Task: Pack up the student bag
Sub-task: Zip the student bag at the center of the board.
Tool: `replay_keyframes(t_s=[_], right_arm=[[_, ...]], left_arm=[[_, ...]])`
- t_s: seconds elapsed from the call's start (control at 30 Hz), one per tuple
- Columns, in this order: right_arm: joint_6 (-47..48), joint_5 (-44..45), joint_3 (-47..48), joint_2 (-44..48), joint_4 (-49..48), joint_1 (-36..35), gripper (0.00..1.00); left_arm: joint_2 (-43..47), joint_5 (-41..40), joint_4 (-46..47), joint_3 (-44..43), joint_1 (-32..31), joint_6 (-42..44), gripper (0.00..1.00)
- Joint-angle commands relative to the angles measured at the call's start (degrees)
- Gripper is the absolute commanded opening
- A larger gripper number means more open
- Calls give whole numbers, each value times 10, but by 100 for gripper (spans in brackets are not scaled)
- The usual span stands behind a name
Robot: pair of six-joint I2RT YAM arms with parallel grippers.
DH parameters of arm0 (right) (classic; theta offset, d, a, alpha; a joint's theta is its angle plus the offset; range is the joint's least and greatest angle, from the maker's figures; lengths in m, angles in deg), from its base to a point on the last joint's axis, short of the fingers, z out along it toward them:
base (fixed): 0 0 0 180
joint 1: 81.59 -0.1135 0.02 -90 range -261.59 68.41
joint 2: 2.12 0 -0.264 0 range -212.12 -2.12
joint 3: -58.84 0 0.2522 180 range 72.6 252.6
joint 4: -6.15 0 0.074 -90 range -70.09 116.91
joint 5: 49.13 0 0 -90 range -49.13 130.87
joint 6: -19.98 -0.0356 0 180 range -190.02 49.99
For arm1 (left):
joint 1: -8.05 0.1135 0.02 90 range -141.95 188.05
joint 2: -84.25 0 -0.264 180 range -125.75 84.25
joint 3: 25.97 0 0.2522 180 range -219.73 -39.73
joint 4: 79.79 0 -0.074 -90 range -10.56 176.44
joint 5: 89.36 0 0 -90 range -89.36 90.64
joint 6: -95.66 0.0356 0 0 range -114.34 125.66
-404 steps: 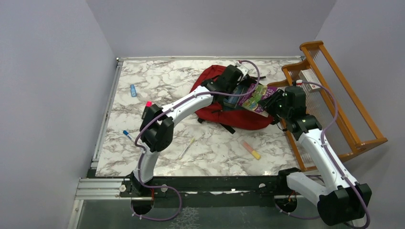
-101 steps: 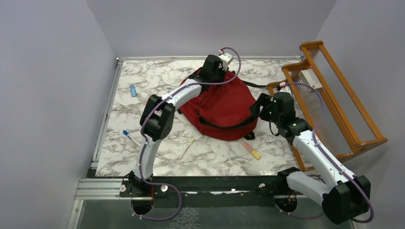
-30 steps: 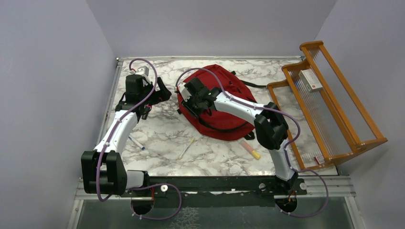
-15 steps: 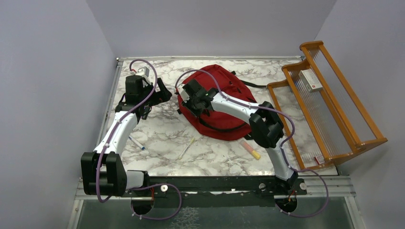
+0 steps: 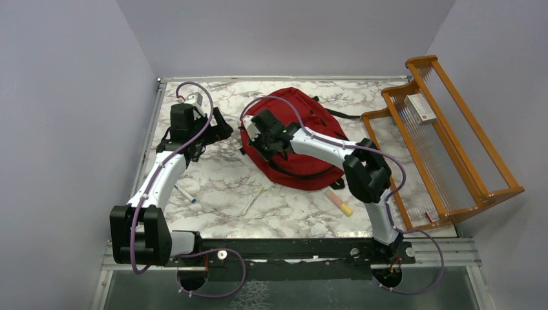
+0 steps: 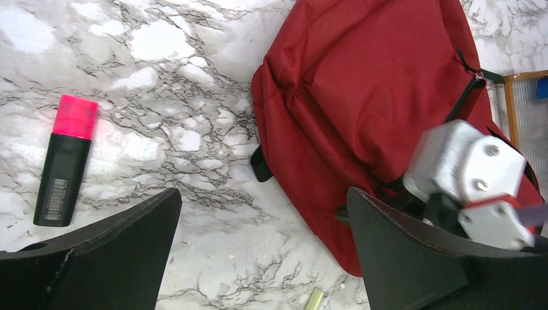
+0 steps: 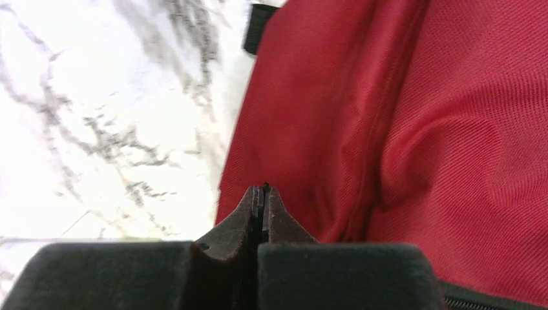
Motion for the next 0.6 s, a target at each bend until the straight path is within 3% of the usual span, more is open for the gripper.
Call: replay_keyframes(t_s=[0.0, 0.37, 0.57], right_arm=[[-20, -100, -35, 75, -74, -3, 0], [-34, -217, -104, 135, -142, 10, 0], [-24, -274, -164, 163, -201, 20, 1]], left_arm=[[19, 36, 21, 7, 4, 11, 99], [13, 91, 72, 46, -1, -63, 99], [-10, 86, 104, 70, -51, -131, 97]])
